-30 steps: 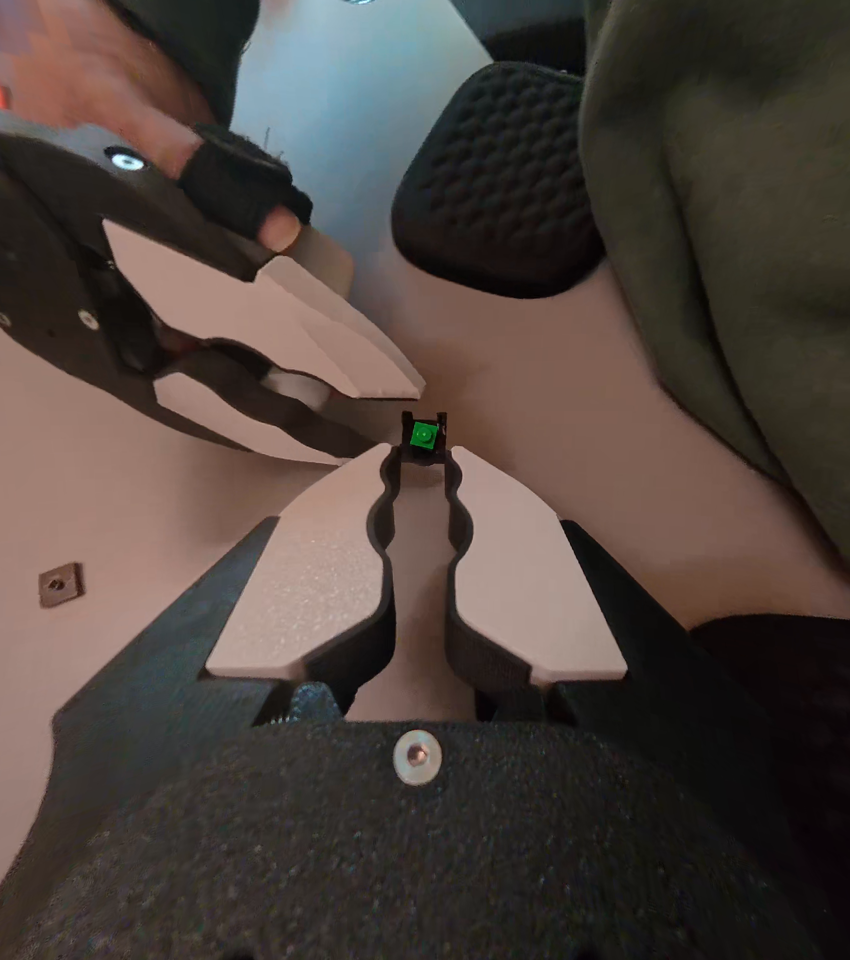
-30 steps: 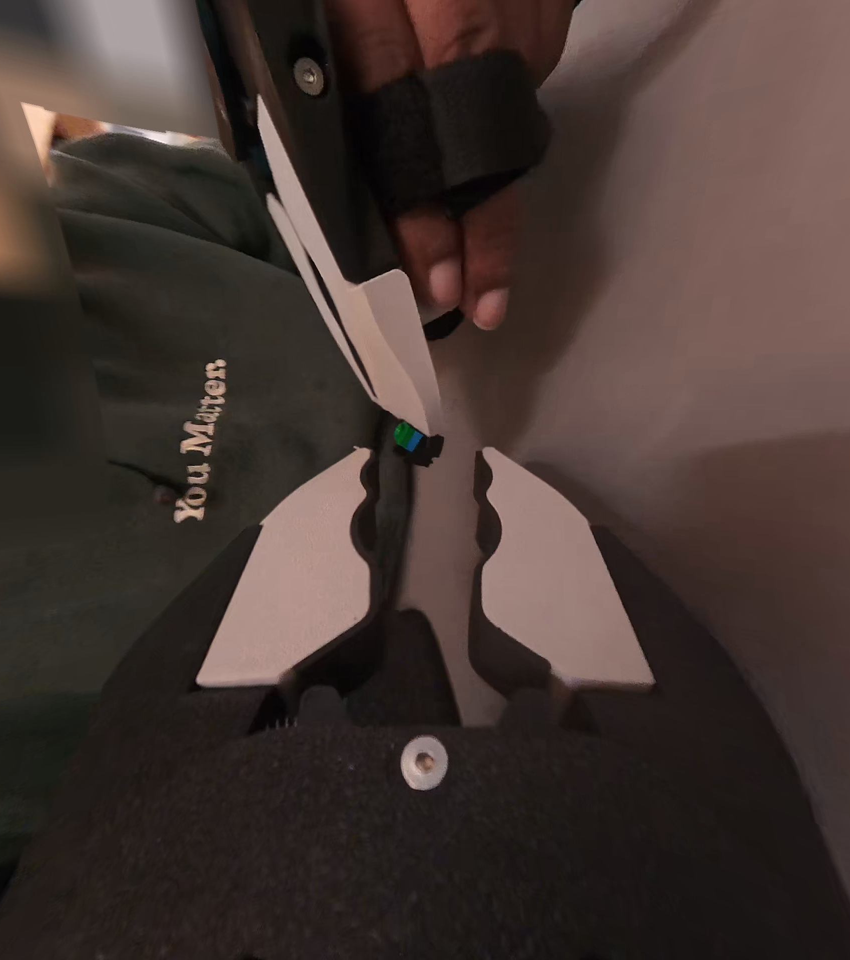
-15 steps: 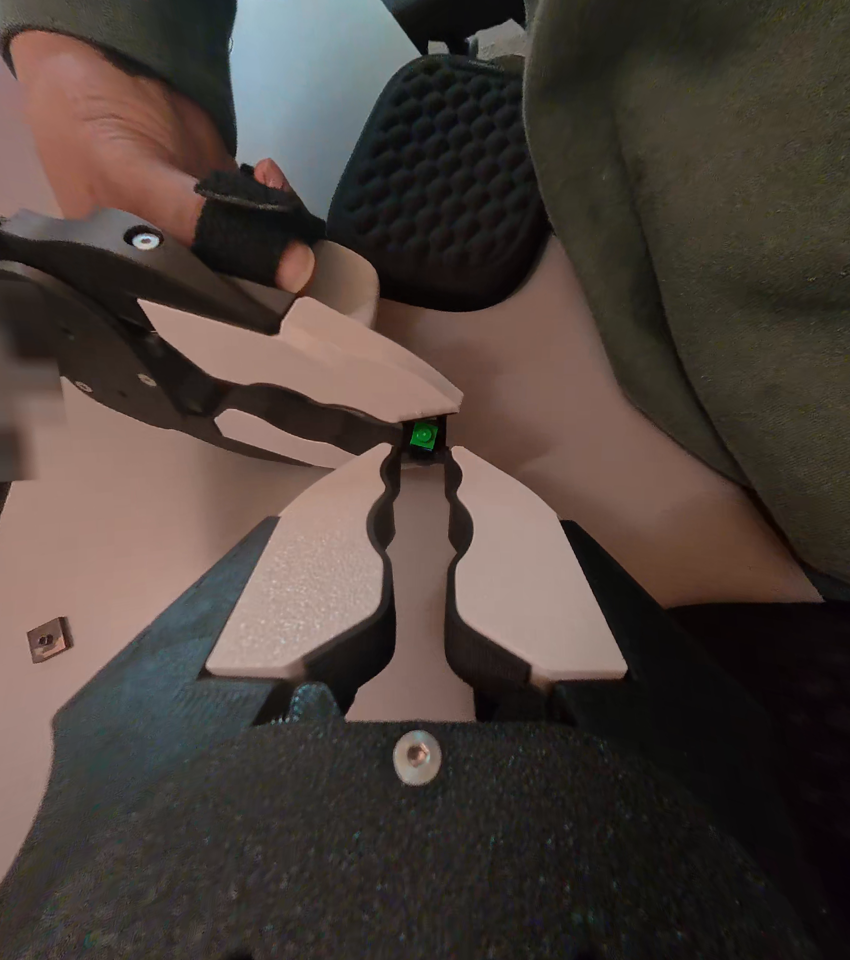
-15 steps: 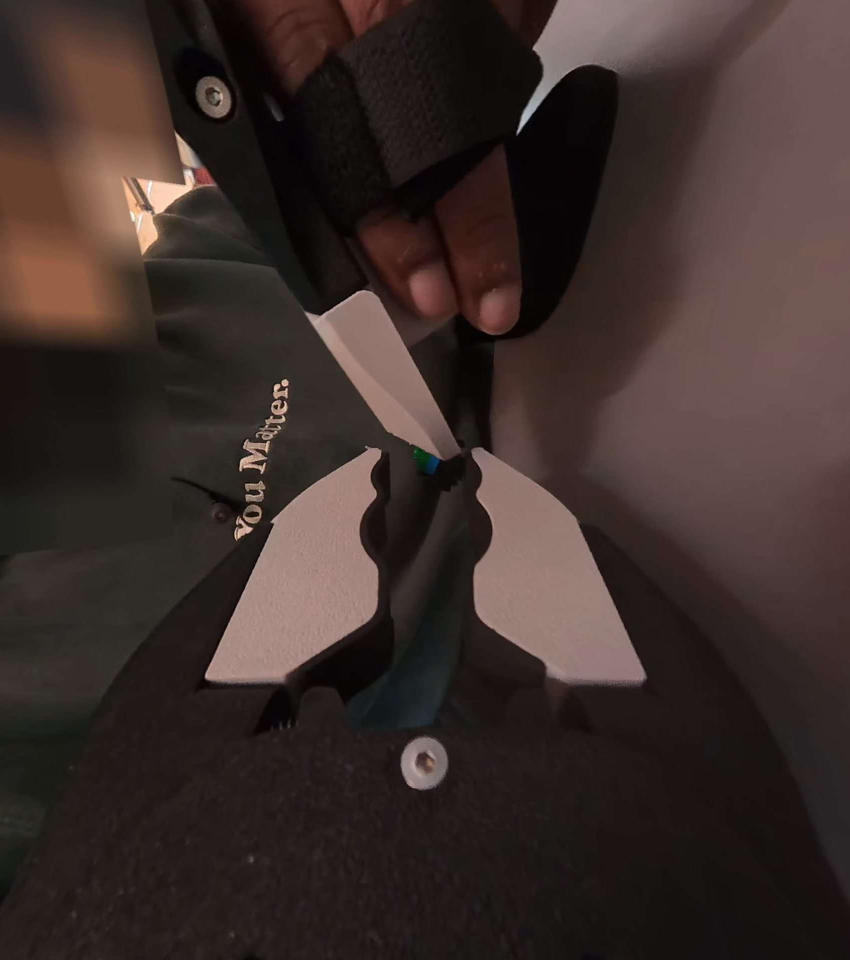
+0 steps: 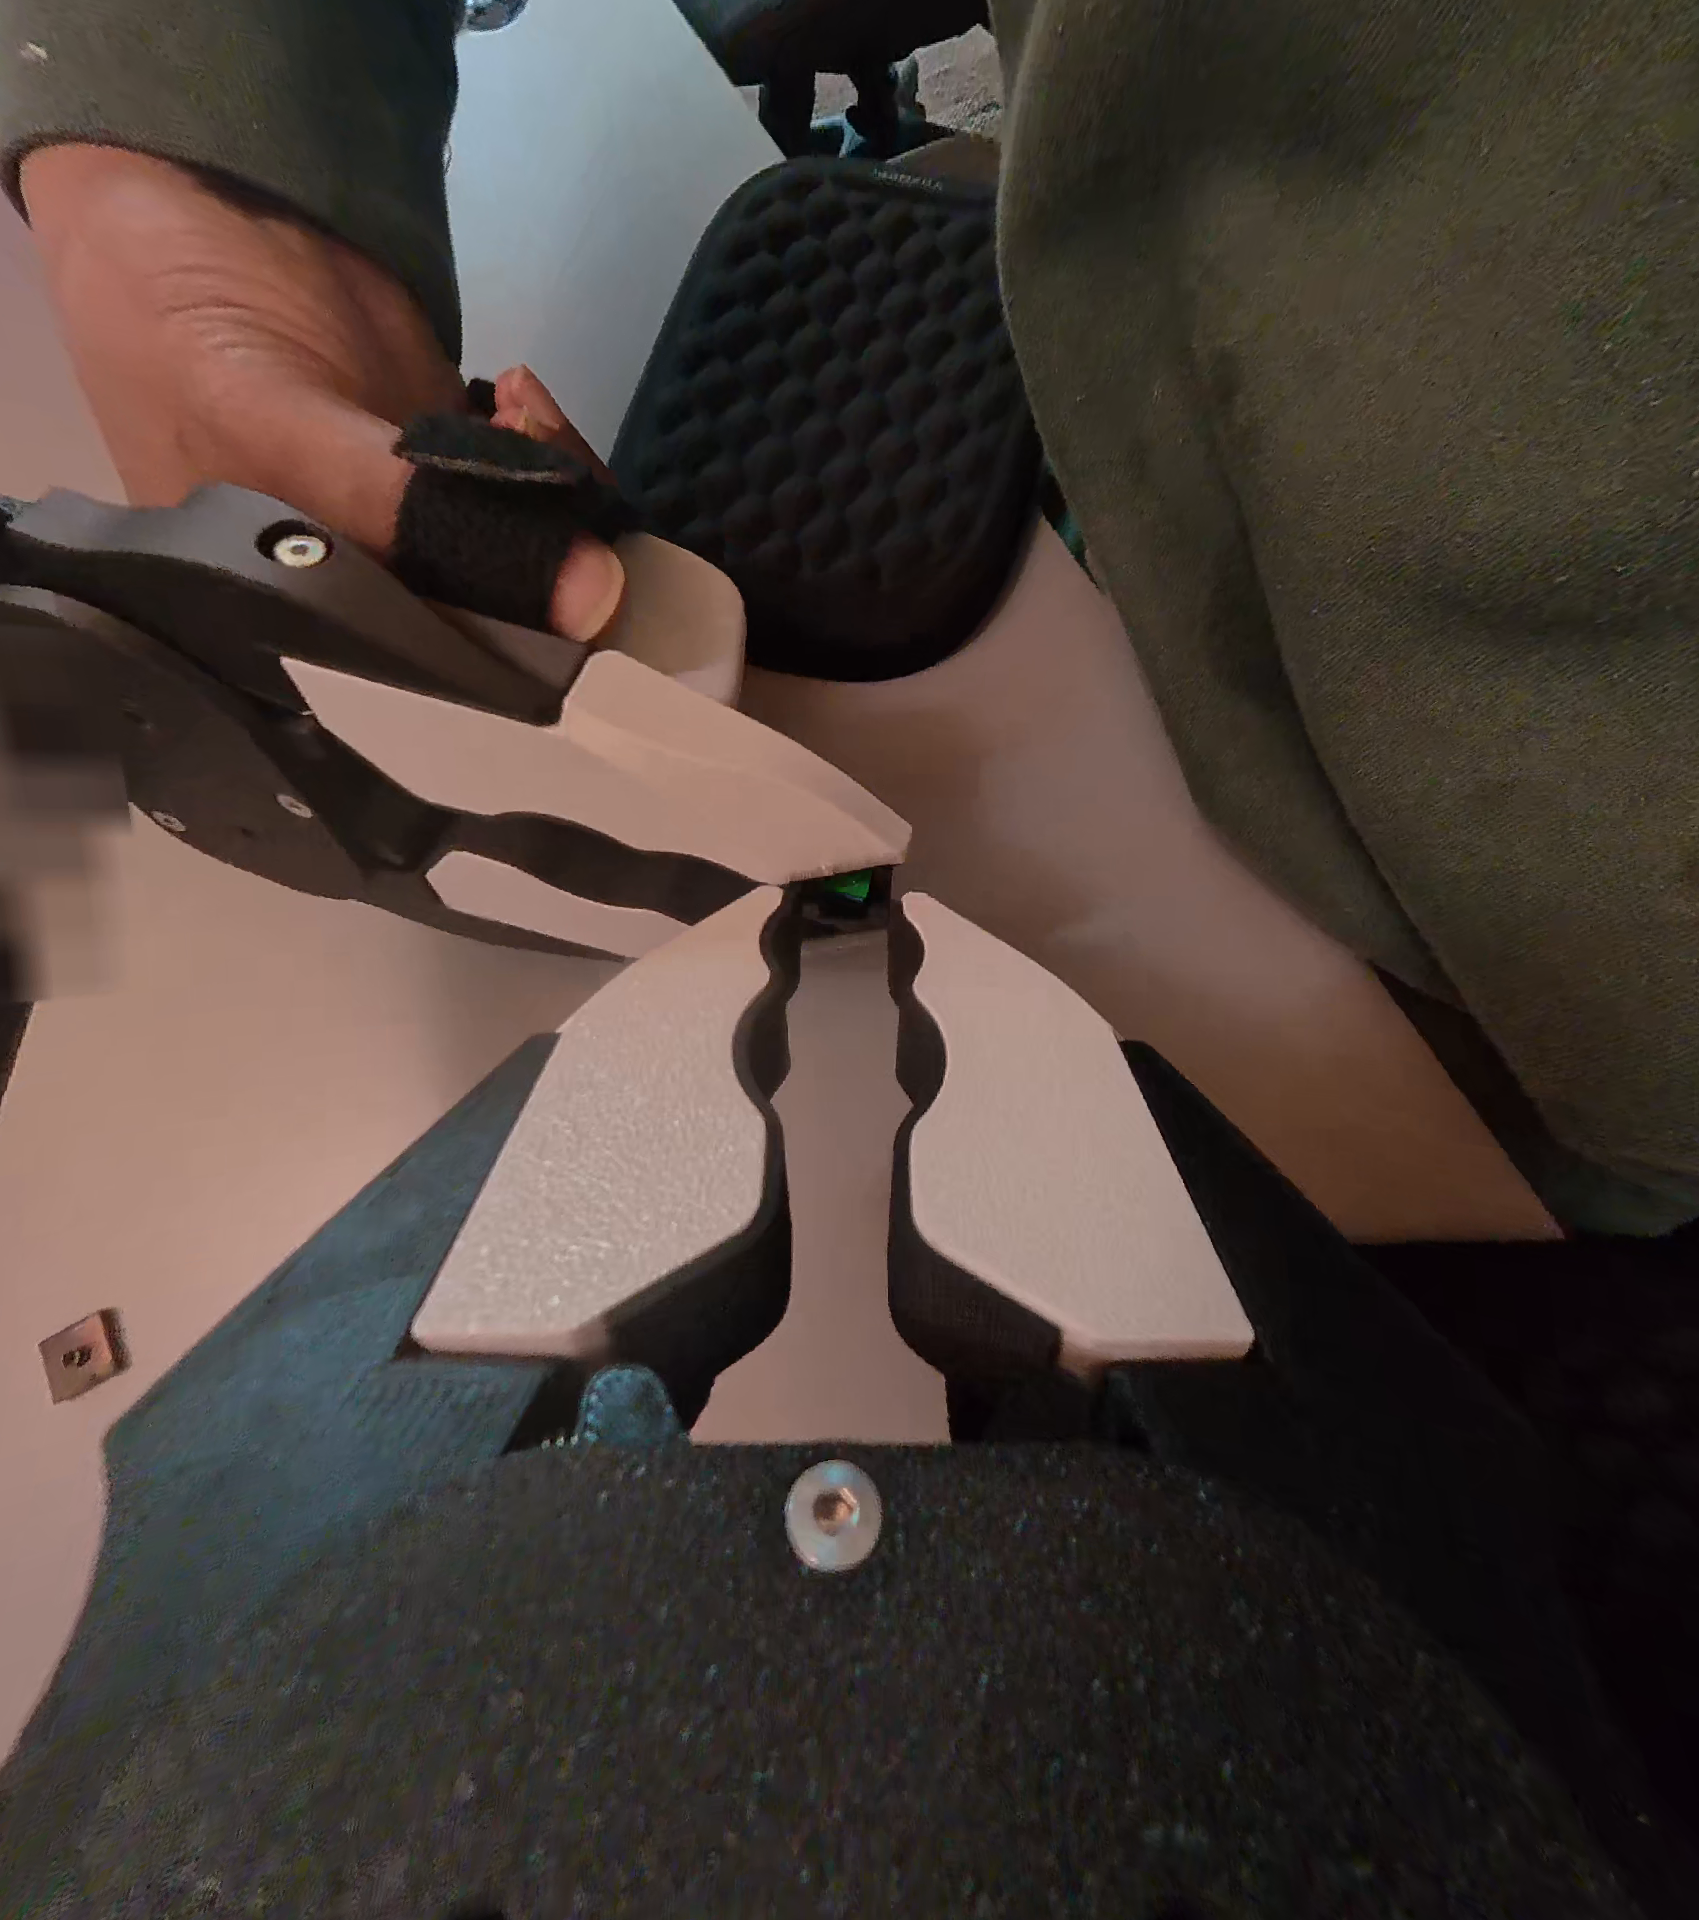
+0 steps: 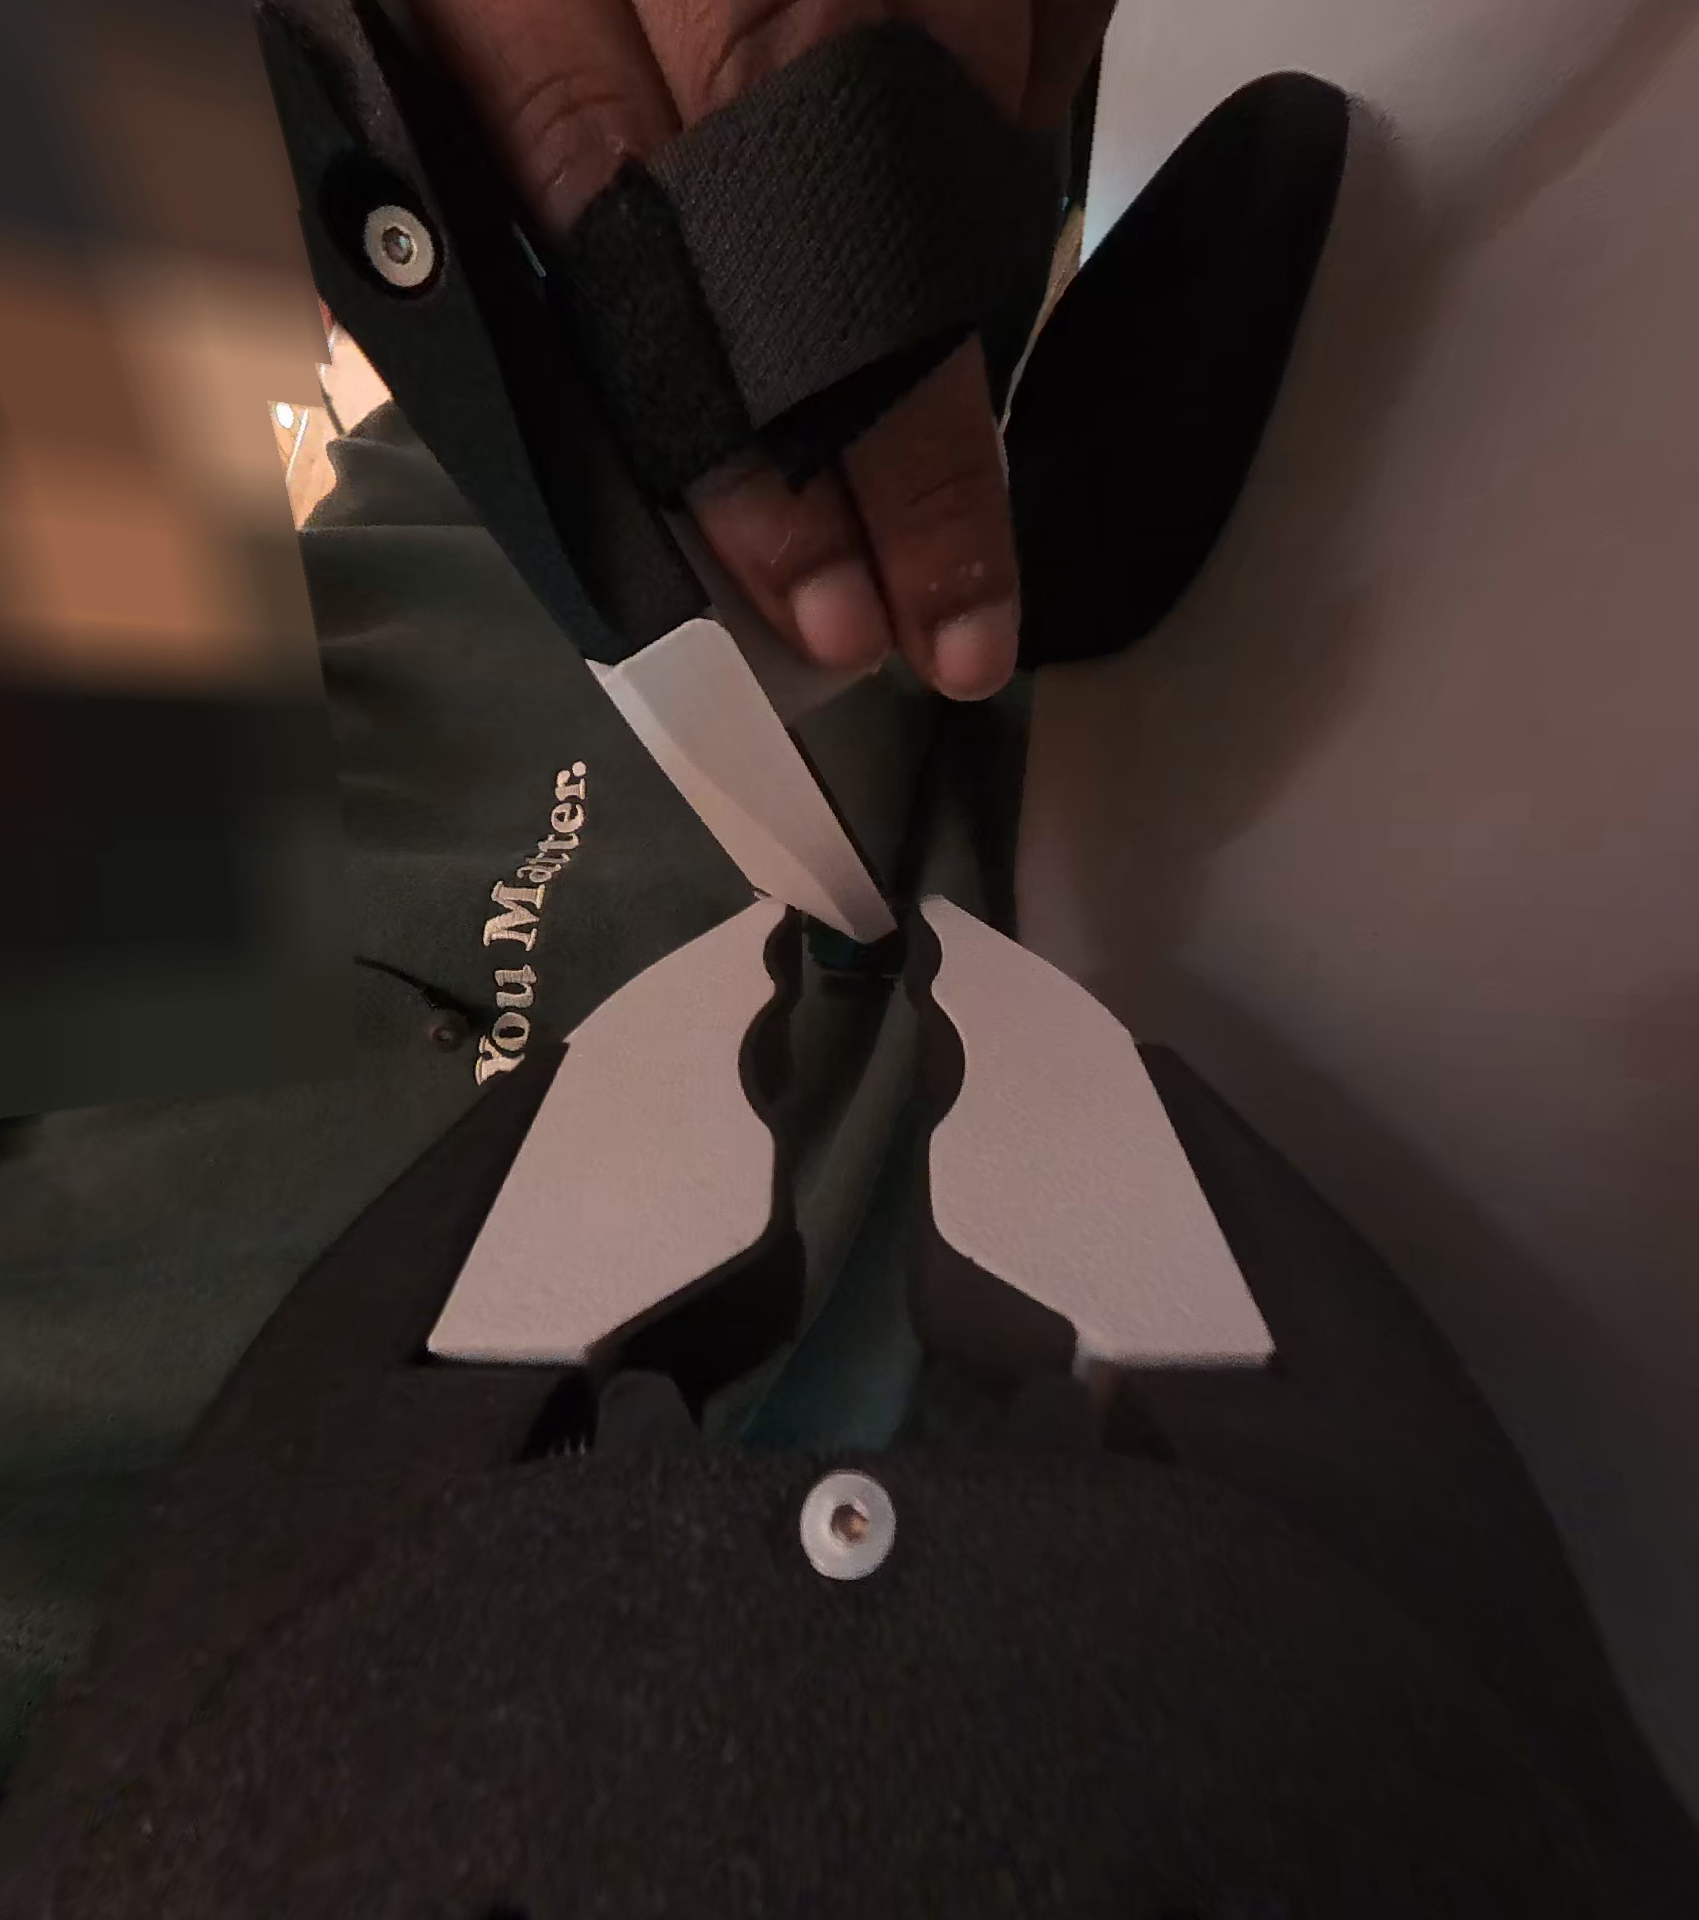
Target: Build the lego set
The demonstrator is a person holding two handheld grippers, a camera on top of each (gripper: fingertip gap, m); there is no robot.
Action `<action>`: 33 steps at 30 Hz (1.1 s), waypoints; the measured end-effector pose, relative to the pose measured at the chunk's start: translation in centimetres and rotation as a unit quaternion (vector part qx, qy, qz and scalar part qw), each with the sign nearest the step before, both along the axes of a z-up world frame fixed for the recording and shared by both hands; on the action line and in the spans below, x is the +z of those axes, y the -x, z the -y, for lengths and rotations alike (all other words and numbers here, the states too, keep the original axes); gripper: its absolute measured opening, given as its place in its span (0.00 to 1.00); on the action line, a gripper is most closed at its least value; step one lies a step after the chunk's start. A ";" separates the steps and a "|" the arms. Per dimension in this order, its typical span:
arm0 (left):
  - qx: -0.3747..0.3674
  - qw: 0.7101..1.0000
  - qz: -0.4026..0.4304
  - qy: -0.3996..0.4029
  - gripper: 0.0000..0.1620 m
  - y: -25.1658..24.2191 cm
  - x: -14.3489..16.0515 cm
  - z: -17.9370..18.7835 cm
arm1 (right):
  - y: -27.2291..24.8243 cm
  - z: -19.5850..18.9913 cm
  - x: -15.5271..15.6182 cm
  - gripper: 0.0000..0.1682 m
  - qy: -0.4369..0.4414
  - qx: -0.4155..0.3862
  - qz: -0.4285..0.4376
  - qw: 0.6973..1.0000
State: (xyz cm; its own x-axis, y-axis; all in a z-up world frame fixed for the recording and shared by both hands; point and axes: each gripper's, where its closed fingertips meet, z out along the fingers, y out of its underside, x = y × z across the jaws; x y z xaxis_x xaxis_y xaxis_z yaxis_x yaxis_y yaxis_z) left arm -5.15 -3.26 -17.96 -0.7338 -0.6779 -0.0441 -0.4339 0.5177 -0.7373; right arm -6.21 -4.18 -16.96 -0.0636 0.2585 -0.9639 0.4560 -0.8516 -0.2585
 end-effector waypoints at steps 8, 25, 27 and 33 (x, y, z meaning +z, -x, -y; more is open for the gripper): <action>-0.043 0.996 0.021 0.069 0.10 0.4 1.4 1.7 | 0.3 1.6 1.4 0.10 -0.014 0.018 -0.052 0.998; -0.124 0.978 0.005 0.167 0.10 2.1 2.2 3.4 | 1.8 3.1 1.7 0.09 -0.109 0.024 -0.099 0.989; -0.120 0.978 0.005 0.171 0.10 2.2 2.1 3.2 | 2.0 2.9 1.6 0.09 -0.121 0.009 -0.099 0.988; -0.060 0.984 0.033 0.165 0.11 2.3 2.5 2.2 | 2.3 1.6 1.8 0.09 -0.147 -0.047 -0.105 0.982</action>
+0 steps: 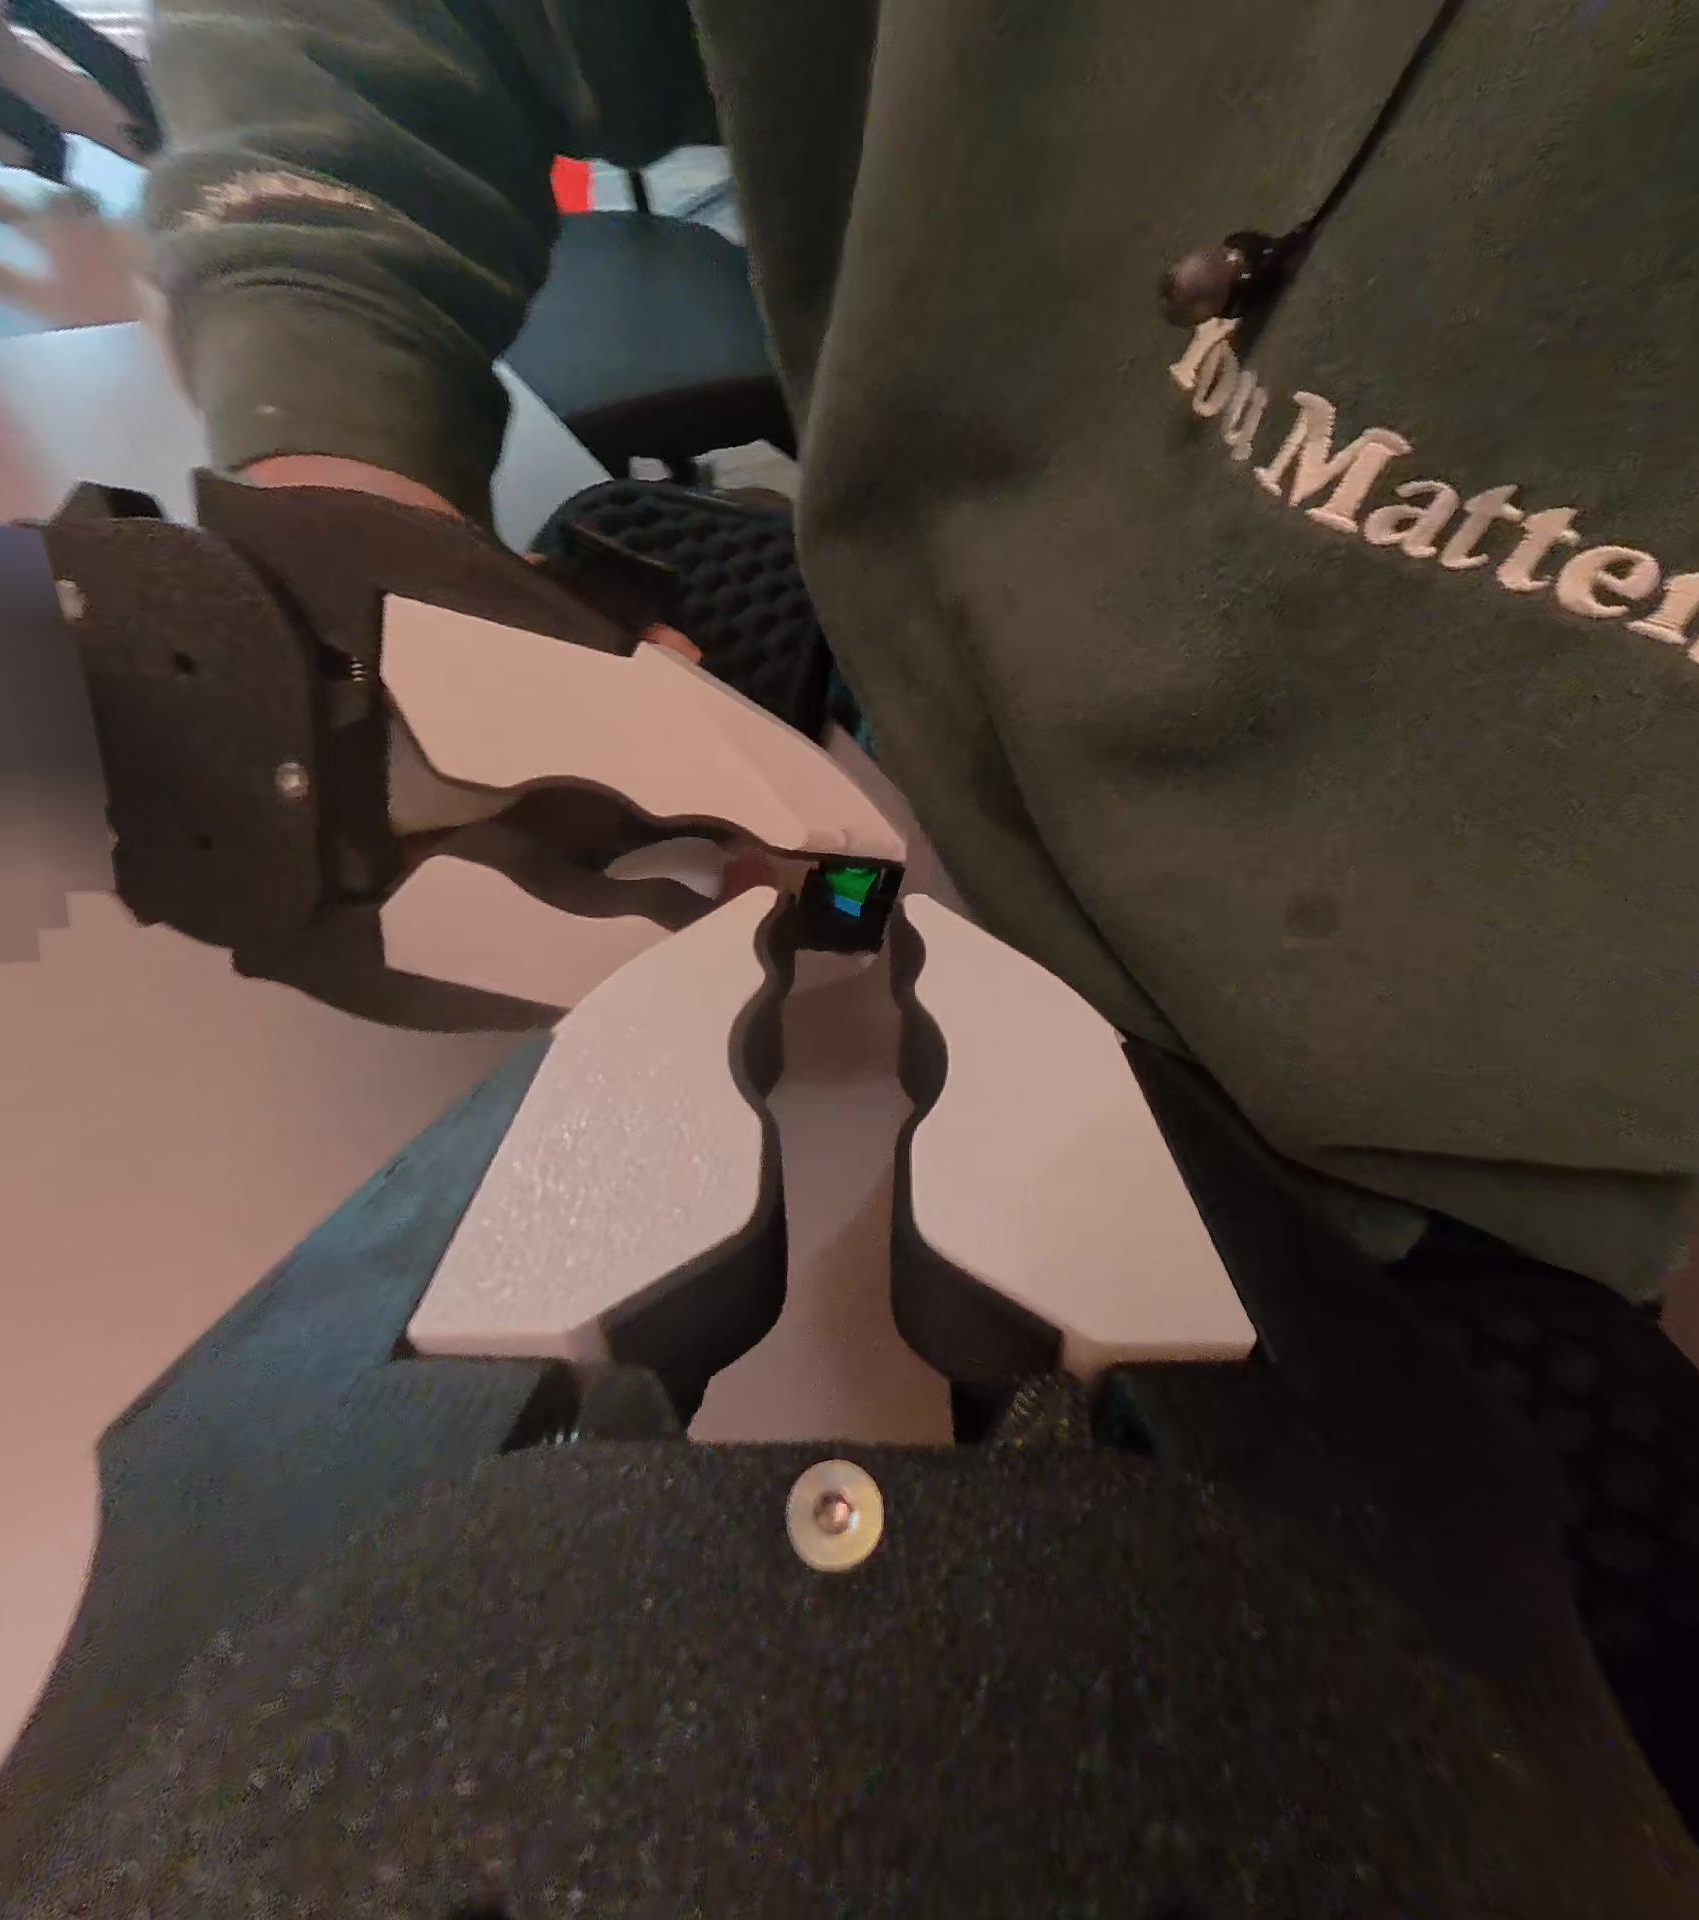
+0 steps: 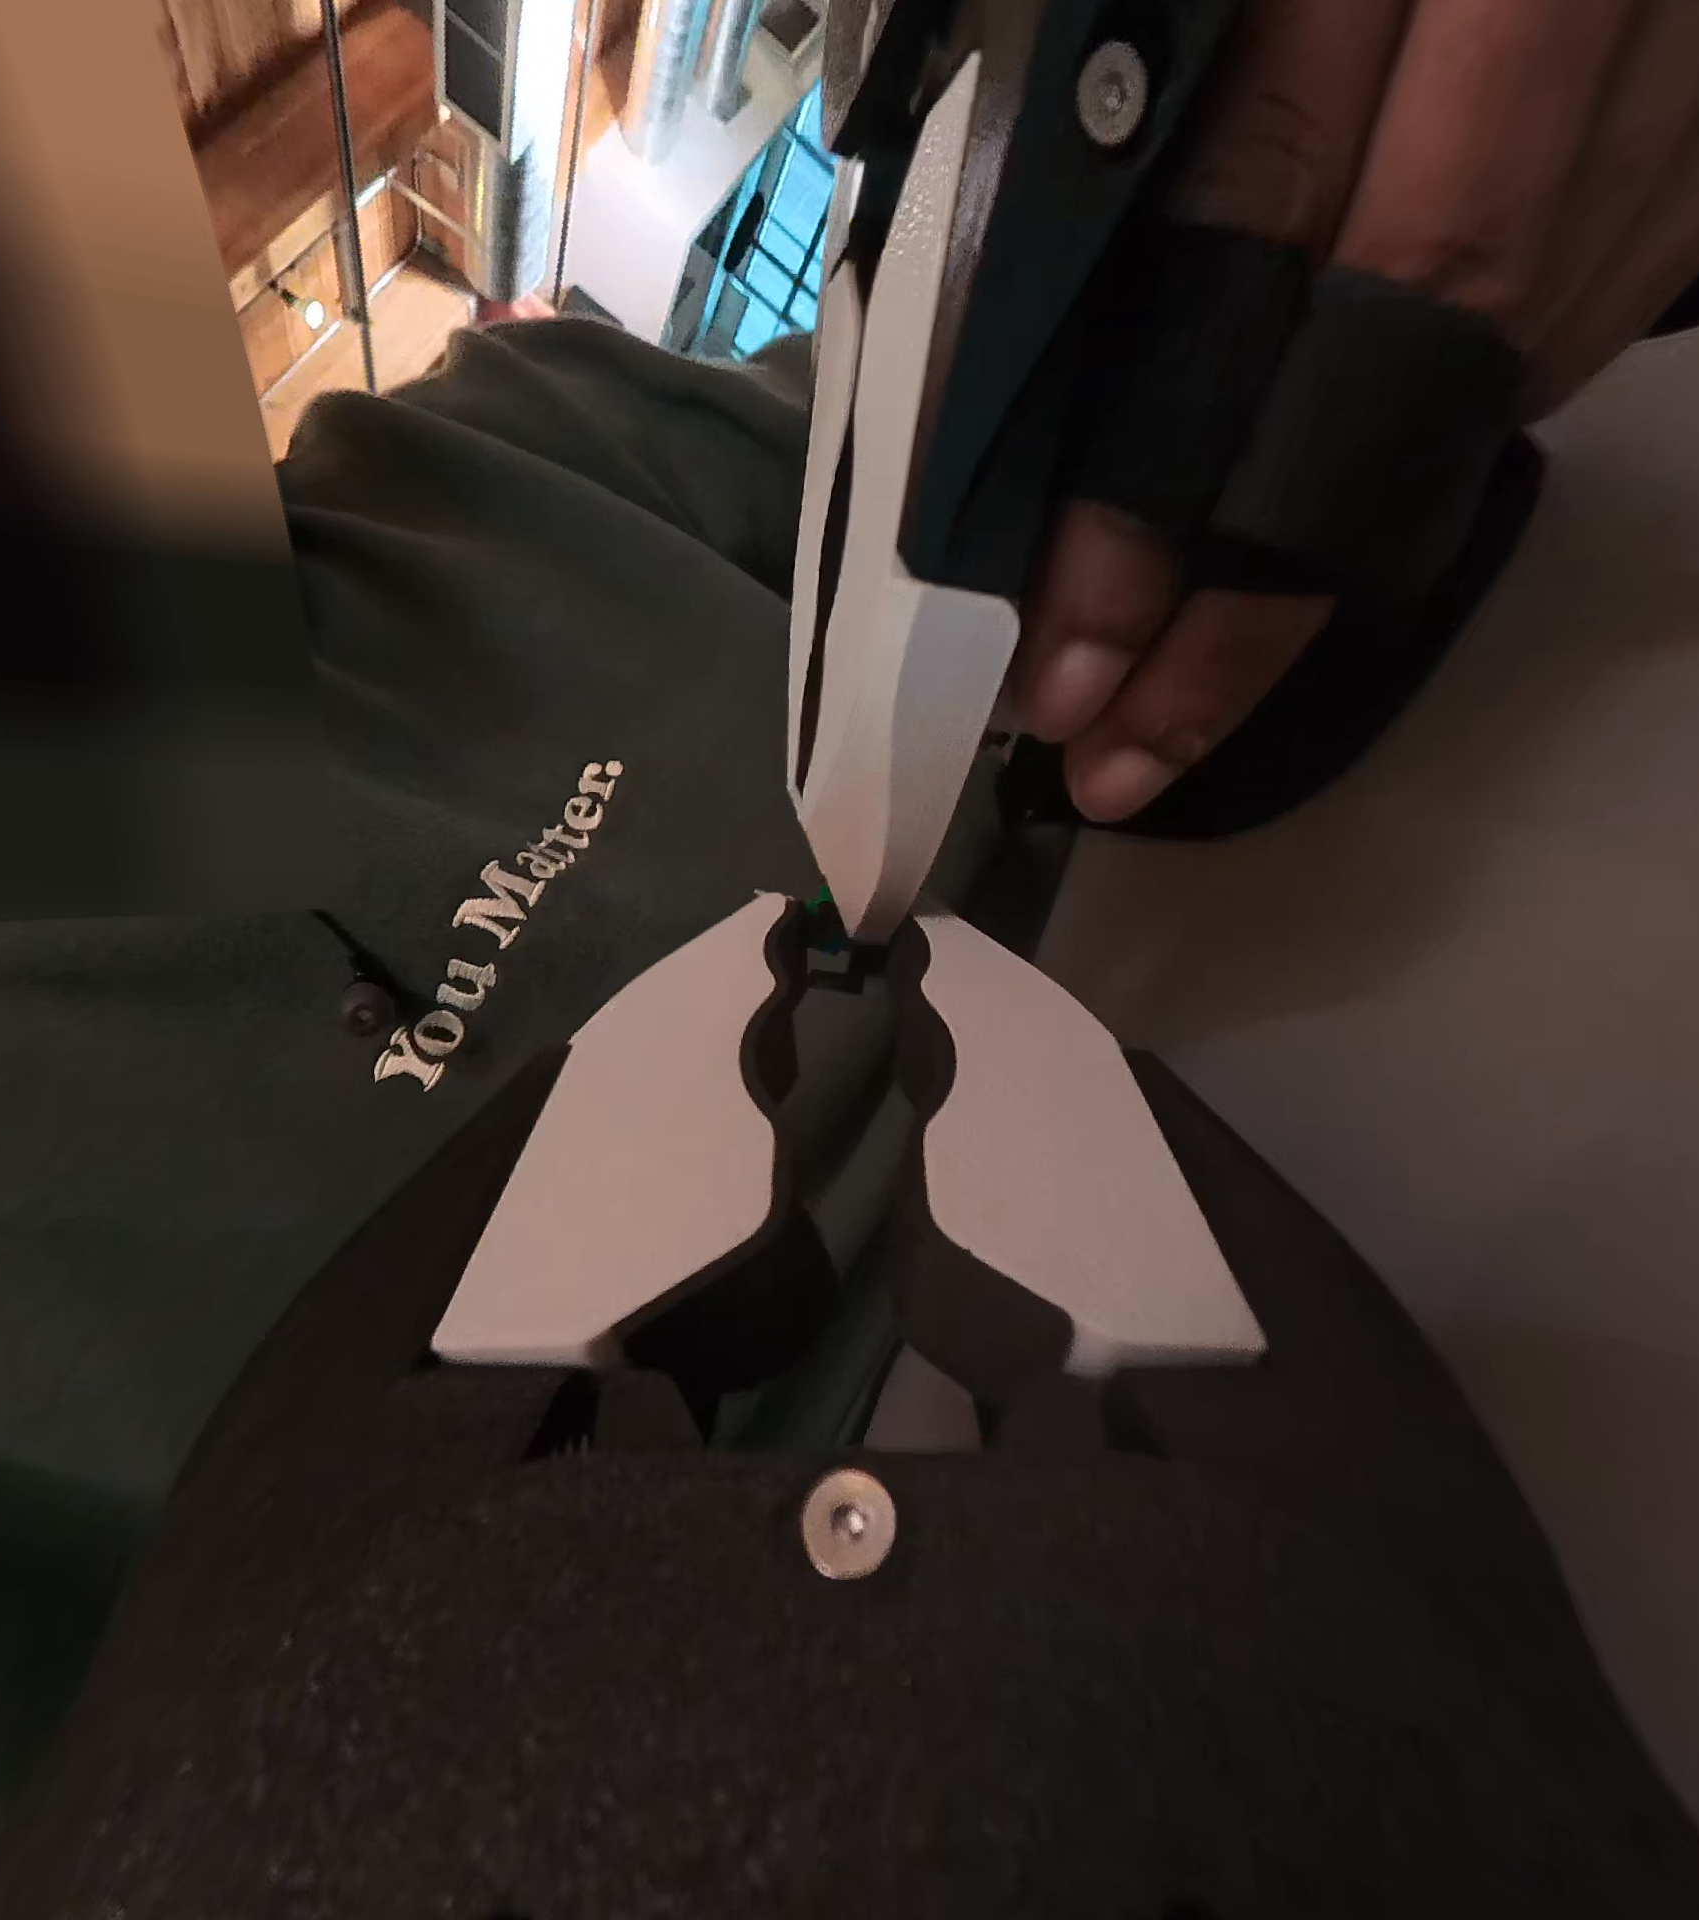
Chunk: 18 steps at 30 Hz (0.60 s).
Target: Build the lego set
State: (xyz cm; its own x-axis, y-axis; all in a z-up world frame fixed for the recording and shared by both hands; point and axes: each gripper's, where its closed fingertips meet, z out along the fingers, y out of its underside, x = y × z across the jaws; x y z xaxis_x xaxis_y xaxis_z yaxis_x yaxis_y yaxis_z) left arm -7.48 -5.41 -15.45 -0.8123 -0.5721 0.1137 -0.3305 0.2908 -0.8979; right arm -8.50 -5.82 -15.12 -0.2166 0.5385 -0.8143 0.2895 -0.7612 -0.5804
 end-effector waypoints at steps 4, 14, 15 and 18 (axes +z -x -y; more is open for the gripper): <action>0.102 0.991 0.056 -0.061 0.13 -0.5 0.7 -1.6 | -0.3 -1.5 0.7 0.09 0.007 -0.049 -0.026 0.998; 0.334 0.910 0.188 -0.155 0.16 -1.6 3.0 -5.2 | -1.1 -5.6 3.6 0.09 0.051 -0.201 -0.136 0.969; 0.343 0.905 0.187 -0.167 0.15 -1.8 2.8 -5.5 | -1.0 -5.6 3.9 0.09 0.050 -0.200 -0.144 0.968; 0.350 0.899 0.202 -0.170 0.13 -2.1 3.2 -5.7 | -0.9 -5.6 4.6 0.09 0.041 -0.202 -0.156 0.966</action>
